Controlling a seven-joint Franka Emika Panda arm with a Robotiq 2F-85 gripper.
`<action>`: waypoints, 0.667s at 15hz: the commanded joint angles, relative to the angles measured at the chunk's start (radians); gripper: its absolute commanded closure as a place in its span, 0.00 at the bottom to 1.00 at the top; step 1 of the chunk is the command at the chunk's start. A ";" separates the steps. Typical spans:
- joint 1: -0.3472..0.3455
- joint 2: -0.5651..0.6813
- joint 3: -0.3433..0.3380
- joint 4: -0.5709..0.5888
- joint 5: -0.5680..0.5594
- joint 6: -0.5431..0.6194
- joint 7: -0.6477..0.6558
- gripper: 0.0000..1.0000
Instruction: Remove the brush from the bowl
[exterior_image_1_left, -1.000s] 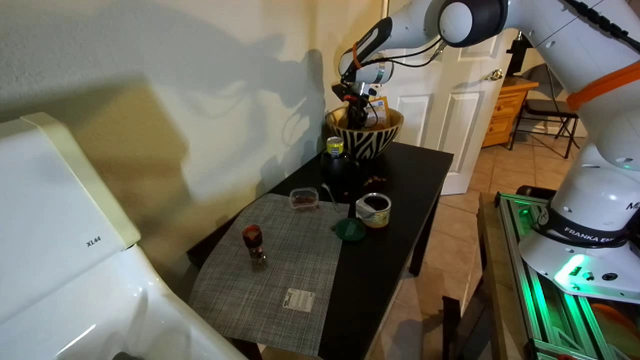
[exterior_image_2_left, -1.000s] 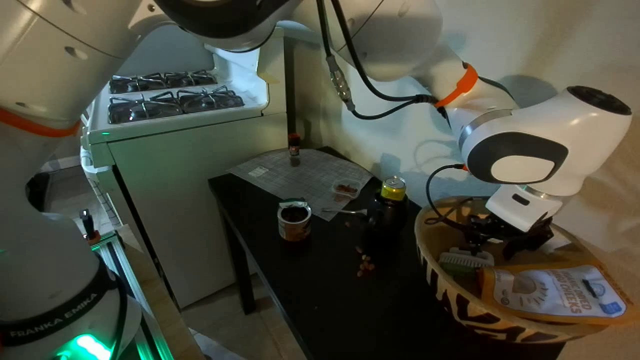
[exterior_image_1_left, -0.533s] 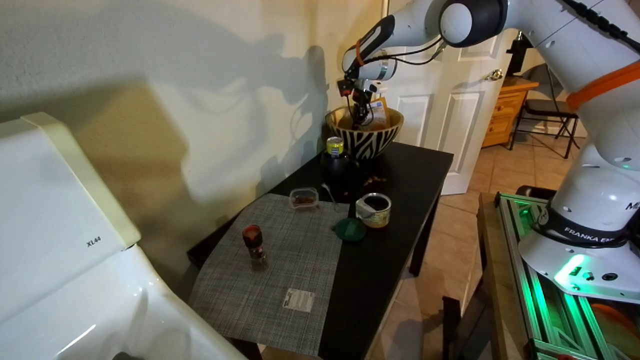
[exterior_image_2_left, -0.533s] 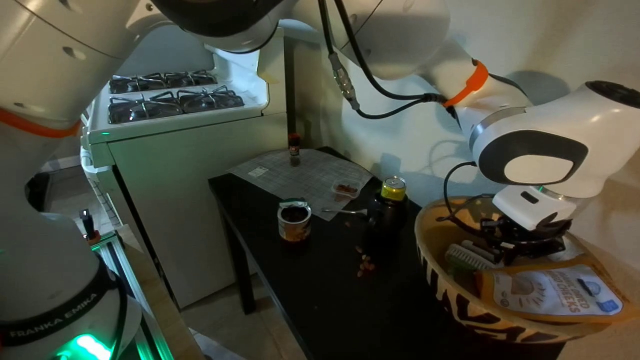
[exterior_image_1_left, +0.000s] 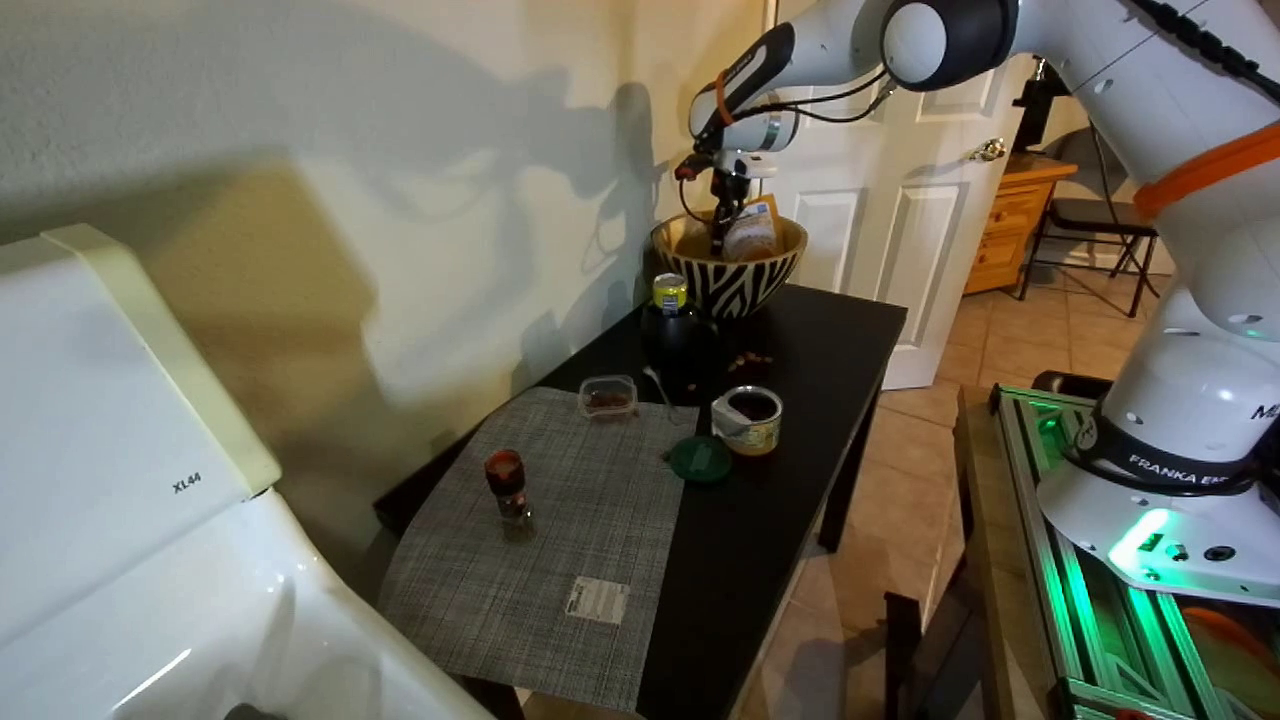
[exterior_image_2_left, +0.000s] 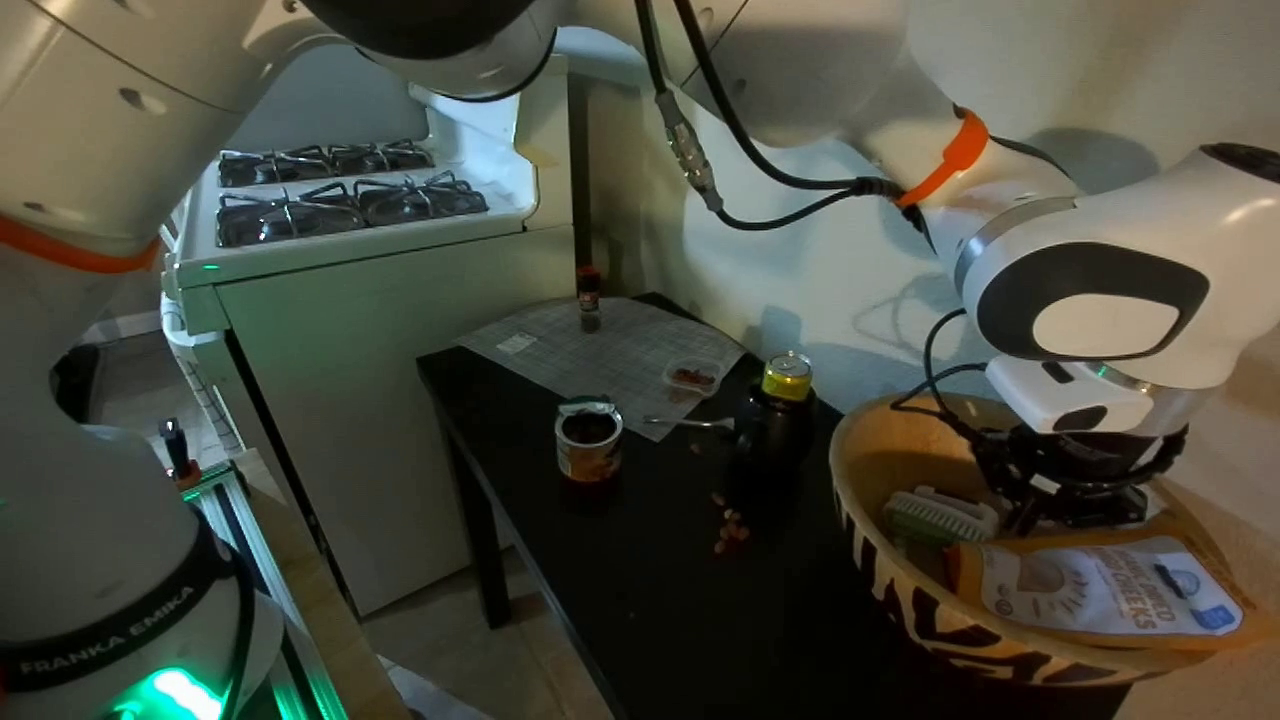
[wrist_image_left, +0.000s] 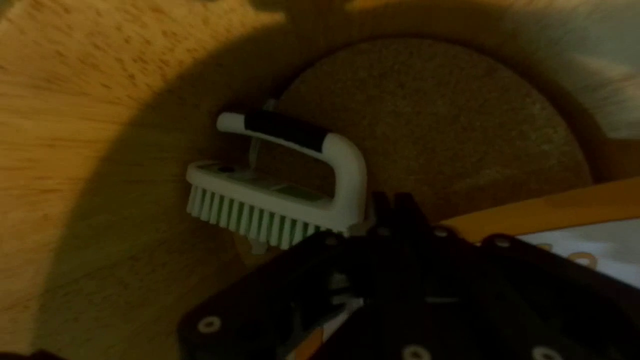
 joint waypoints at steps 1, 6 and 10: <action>-0.020 -0.007 0.036 0.007 0.010 0.012 0.110 0.58; -0.036 0.022 0.082 0.052 0.011 -0.004 0.134 0.21; -0.034 0.059 0.093 0.086 -0.017 -0.027 0.127 0.00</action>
